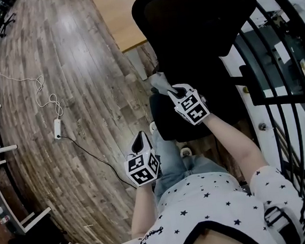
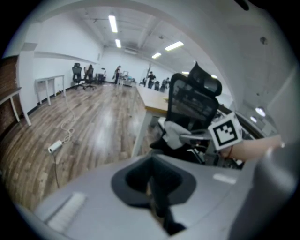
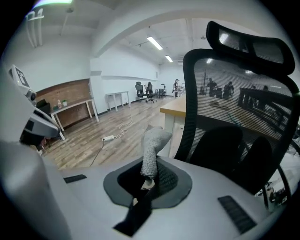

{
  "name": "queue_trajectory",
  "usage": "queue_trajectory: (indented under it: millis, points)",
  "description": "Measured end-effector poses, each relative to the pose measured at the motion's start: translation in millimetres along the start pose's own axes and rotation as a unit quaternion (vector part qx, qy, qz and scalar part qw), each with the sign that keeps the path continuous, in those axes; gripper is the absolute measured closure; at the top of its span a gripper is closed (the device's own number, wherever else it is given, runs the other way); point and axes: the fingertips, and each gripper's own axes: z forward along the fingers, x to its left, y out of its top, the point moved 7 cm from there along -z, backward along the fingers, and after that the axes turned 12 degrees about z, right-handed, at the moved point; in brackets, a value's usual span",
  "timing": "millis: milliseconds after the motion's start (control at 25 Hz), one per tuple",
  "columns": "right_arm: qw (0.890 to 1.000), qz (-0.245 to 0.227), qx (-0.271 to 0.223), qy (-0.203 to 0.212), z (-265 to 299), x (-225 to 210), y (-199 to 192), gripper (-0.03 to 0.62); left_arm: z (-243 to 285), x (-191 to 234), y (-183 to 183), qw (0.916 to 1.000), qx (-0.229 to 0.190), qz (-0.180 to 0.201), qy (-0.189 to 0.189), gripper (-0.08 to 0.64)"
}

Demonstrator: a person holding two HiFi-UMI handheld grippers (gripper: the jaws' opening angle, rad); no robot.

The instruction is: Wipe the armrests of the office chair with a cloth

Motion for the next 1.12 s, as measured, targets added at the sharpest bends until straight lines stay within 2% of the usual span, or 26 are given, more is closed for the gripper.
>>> queue_trajectory:
  millis: [240,560,1120]
  points:
    - [0.997,-0.059,0.043,-0.020,36.7,-5.7,-12.2,0.561,10.5,7.7,-5.6,0.9998,0.018,-0.003,0.002,0.554]
    - [0.992,-0.100,0.076,-0.026,72.3,-7.0,-27.4,0.561,17.7,12.8,-16.0,0.9993,0.037,-0.009,0.002,0.554]
    - [0.988,-0.104,0.114,0.019,84.4,21.1,-50.8,0.561,23.6,10.4,-18.2,0.9991,0.040,-0.012,-0.009,0.554]
